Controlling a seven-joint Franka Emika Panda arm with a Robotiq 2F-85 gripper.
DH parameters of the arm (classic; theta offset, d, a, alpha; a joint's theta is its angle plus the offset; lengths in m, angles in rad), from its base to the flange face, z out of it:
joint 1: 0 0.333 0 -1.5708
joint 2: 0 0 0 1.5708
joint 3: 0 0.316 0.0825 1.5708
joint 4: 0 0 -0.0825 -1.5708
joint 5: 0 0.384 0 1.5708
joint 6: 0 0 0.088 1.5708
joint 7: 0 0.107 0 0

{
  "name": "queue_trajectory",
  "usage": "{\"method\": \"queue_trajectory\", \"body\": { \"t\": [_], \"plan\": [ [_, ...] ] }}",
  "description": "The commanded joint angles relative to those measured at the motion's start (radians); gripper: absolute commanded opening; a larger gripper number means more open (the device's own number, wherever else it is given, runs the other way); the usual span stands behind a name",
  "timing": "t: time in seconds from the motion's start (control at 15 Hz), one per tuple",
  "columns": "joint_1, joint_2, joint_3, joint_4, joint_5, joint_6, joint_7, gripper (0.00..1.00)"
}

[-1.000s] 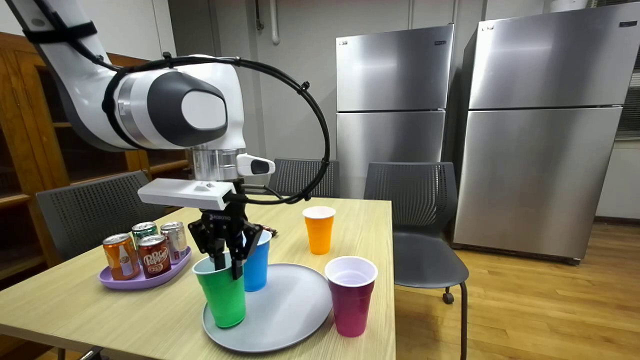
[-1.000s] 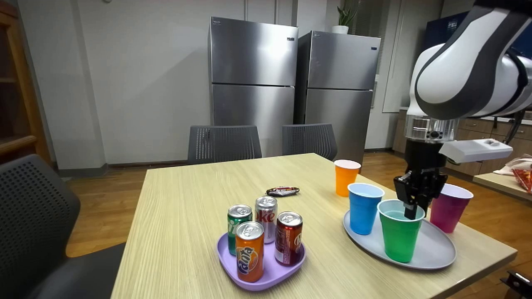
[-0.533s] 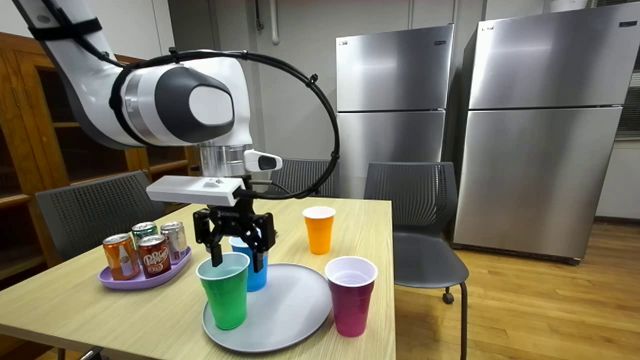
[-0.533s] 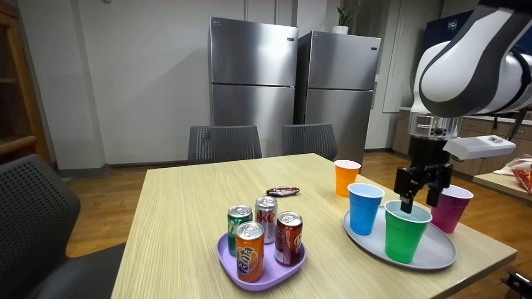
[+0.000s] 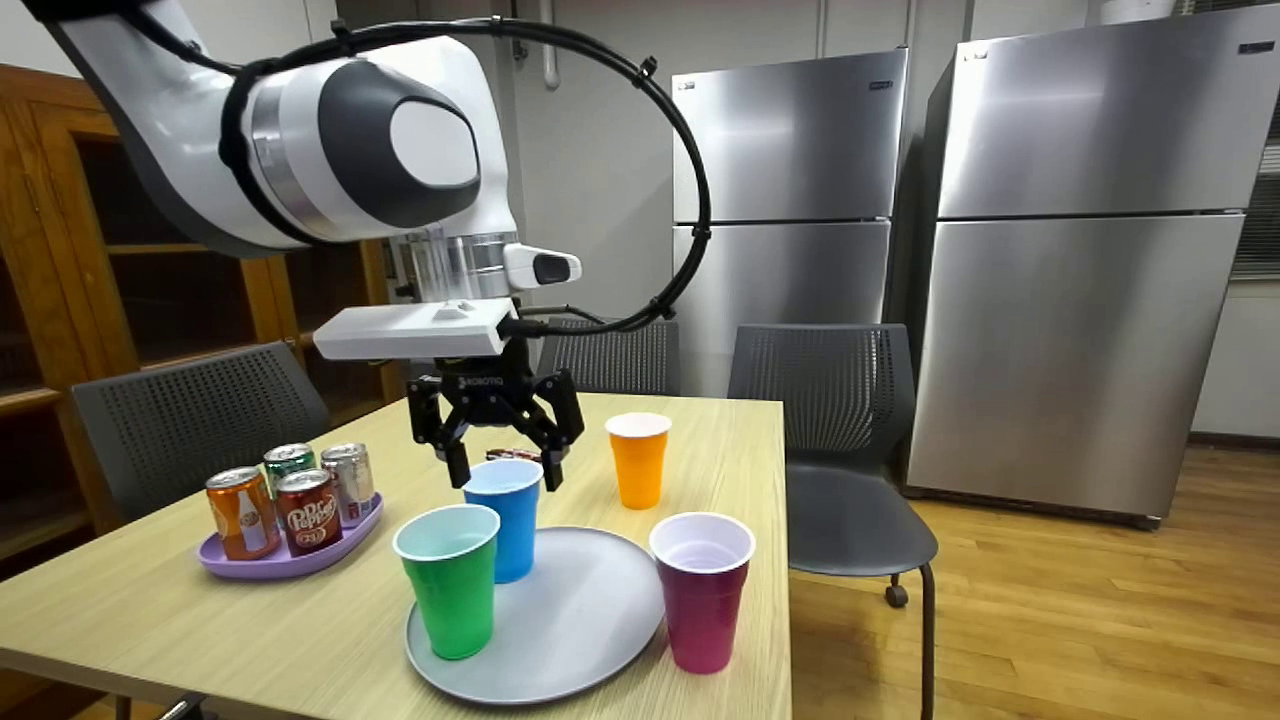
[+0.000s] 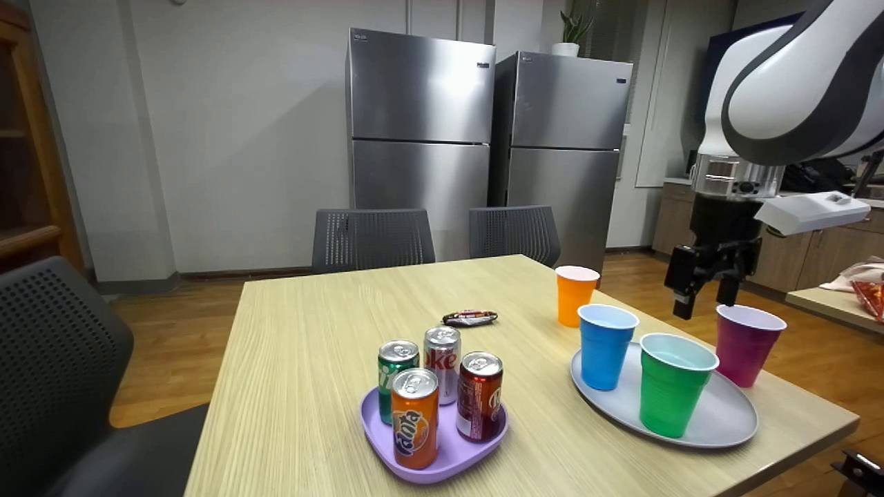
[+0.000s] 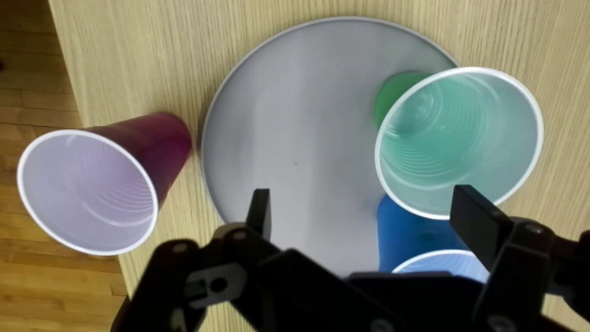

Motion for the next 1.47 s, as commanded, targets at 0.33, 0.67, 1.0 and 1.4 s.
{"method": "queue_trajectory", "body": {
  "t": [0.33, 0.67, 1.0, 1.4],
  "plan": [
    [-0.008, 0.011, 0.009, 0.000, 0.004, 0.000, -0.002, 1.00],
    [-0.008, 0.011, 0.009, 0.000, 0.004, 0.000, -0.002, 1.00],
    [-0.008, 0.011, 0.009, 0.000, 0.004, 0.000, -0.002, 1.00],
    [-0.032, 0.023, 0.000, 0.024, -0.026, 0.011, 0.005, 1.00]
  ]
}}
